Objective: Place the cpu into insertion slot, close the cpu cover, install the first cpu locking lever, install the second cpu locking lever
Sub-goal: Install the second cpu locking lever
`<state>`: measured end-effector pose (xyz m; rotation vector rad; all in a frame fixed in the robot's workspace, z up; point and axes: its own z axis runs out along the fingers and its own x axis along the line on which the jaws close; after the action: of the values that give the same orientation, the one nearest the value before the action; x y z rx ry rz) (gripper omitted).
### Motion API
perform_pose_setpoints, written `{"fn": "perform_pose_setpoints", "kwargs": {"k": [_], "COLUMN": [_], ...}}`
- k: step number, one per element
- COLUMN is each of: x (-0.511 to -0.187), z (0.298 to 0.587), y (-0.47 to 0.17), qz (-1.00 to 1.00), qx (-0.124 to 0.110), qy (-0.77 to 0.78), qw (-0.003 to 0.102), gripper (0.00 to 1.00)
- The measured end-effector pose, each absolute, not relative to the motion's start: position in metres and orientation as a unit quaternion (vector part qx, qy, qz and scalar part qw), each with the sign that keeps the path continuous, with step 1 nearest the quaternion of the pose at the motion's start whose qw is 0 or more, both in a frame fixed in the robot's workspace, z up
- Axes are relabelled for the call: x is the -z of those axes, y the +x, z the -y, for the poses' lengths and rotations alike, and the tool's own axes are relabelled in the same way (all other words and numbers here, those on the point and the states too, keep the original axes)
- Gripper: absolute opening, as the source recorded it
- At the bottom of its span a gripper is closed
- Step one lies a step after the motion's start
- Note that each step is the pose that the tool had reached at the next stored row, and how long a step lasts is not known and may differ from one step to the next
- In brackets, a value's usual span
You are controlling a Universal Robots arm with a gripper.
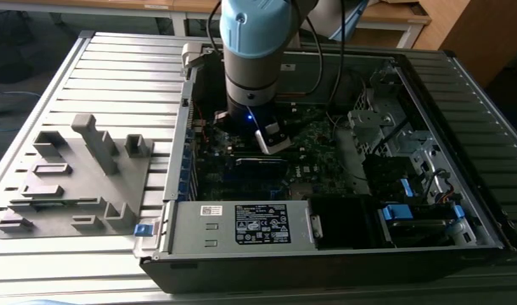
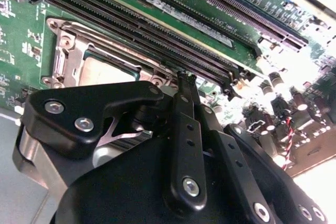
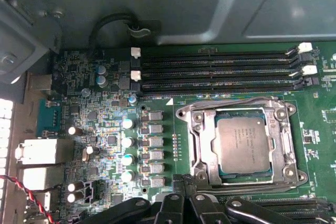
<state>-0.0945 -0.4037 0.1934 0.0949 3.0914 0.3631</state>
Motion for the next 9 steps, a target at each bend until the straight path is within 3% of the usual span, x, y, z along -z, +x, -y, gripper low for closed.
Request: {"fn": "perform_pose_setpoints", "kwargs": {"k": [9], "x": [-0.1917], "z": [0.4036], "y": [-0.0999], "qz": [-0.993], "qx": [-0.117], "qy": [0.03], "qw": [0.018], "gripper": [0.11]}}
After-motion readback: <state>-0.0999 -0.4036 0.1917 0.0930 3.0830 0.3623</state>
